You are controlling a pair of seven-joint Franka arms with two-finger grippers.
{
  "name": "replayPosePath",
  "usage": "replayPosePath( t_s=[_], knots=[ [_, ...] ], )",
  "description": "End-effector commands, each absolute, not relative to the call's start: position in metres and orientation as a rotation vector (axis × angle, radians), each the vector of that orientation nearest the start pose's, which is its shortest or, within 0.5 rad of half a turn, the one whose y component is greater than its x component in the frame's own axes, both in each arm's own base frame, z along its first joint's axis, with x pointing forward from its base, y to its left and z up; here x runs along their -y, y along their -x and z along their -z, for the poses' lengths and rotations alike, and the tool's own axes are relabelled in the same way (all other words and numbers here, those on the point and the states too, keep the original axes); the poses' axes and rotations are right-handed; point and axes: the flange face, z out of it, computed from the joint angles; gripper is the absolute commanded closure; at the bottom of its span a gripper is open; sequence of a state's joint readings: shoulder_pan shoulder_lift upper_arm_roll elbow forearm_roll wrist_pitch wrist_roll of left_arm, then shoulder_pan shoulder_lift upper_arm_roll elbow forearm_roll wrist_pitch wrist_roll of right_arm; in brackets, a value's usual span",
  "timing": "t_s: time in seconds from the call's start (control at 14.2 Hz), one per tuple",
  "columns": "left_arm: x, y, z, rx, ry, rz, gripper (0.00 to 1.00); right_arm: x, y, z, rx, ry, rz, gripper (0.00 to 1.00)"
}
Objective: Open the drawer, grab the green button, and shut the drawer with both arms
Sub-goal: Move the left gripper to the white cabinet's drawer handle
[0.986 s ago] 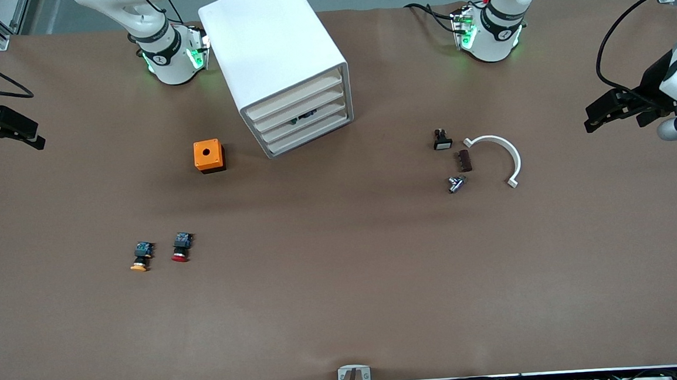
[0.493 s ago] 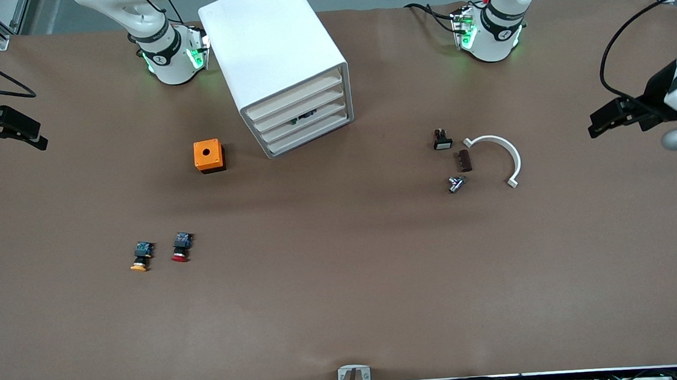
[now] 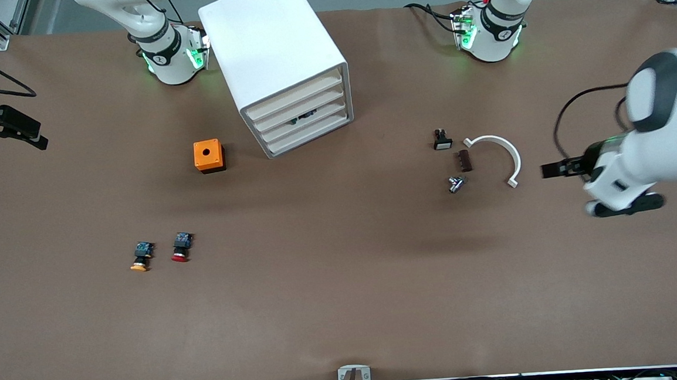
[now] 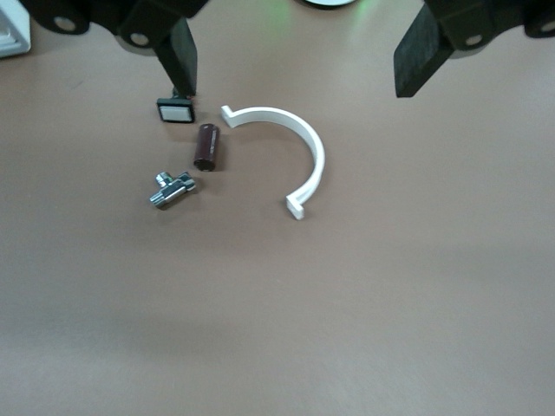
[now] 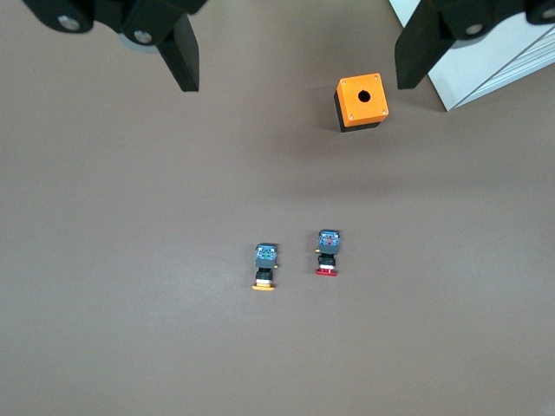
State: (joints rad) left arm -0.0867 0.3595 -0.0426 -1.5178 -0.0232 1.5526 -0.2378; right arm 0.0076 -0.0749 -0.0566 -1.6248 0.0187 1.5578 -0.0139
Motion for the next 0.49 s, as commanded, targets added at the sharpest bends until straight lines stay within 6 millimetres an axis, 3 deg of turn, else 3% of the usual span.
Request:
replayPosePath(
  t_s=[0.0,0.07,0.14,0.42],
  knots=[
    [0.157,-0.625,-0.407,0.281,3.001,-0.536,0.00,0.023,-0.521,-0.641,-0.040,3.108,0.030,0.00],
    [0.176,-0.628,-0.407,0.343,3.015,-0.538,0.00,0.023,-0.521,-0.641,-0.040,3.108,0.032,0.00],
    [0.209,-0.625,-0.399,0.403,3.036,-0.584,0.00,0.023,-0.521,-0.641,-0.040,3.108,0.032,0.00],
    [0.309,-0.600,-0.338,0.724,2.988,-0.852,0.00,0.023,-0.521,-0.642,-0.040,3.108,0.037,0.00]
  ],
)
